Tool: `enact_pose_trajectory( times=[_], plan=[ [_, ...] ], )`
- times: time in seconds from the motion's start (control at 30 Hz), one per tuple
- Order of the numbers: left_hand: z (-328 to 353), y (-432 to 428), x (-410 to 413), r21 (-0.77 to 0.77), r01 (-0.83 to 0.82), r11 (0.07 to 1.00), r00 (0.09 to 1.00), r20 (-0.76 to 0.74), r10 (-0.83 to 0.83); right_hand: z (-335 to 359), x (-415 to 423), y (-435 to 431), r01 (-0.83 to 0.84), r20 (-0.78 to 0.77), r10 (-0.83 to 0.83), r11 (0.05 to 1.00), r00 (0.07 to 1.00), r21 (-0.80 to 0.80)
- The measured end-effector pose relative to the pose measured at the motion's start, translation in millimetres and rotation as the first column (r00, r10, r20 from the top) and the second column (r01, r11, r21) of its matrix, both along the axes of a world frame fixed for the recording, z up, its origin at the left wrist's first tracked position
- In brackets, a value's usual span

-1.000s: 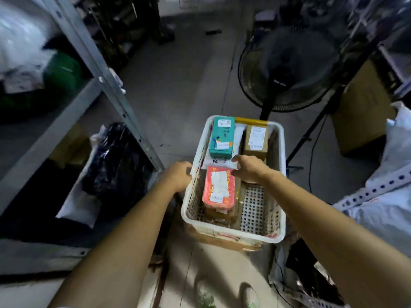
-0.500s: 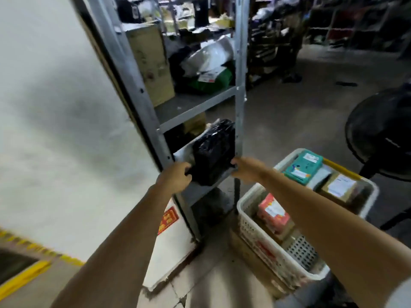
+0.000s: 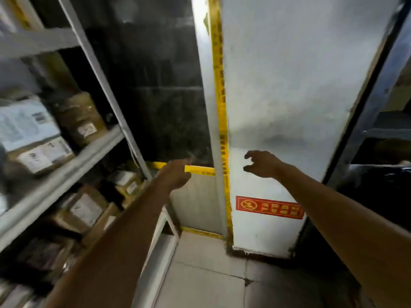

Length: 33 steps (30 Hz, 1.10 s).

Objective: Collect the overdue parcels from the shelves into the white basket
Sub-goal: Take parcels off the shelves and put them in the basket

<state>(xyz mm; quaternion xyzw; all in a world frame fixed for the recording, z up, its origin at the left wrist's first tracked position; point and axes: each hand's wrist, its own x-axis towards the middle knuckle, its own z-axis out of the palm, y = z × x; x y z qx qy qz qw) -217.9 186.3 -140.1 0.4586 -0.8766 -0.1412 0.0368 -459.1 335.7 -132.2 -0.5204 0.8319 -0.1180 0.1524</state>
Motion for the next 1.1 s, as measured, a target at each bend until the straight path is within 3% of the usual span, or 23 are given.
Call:
enact_pose_trajectory(
  times=[0.13,0.27,0.43,0.73,1.1],
  plan=[
    [12.4,-5.3,141.2,-0.035,-0.248,0.968,0.966,0.069,0.250,13.3,119.6,-64.1,-0.286,-0.046,0.285,0.958,0.958,-0.031],
    [18.9,24.5,250.4,-0.069,-0.342,0.937,0.934,0.081,0.347,12.5,221.9,-93.2,-0.421,-0.033,0.420,0.903,0.907,-0.087],
    [32.7,75.9,349.9,-0.062,-0.573,0.817,0.814,0.074,0.576,10.4,336.4,-114.1,-0.599,0.069,0.606,0.795,0.793,-0.095],
    [70.4,178.5,474.8,-0.152,-0.864,0.480,0.481,0.029,0.876,53.1,489.9,-123.1,-0.864,0.045,0.870,0.493,0.491,-0.105],
    [85.5,330.0,557.9,-0.200,-0.973,0.117,0.122,-0.012,0.992,82.4,658.5,-43.1,-0.995,-0.071,0.997,0.023,0.030,-0.098]
  ],
)
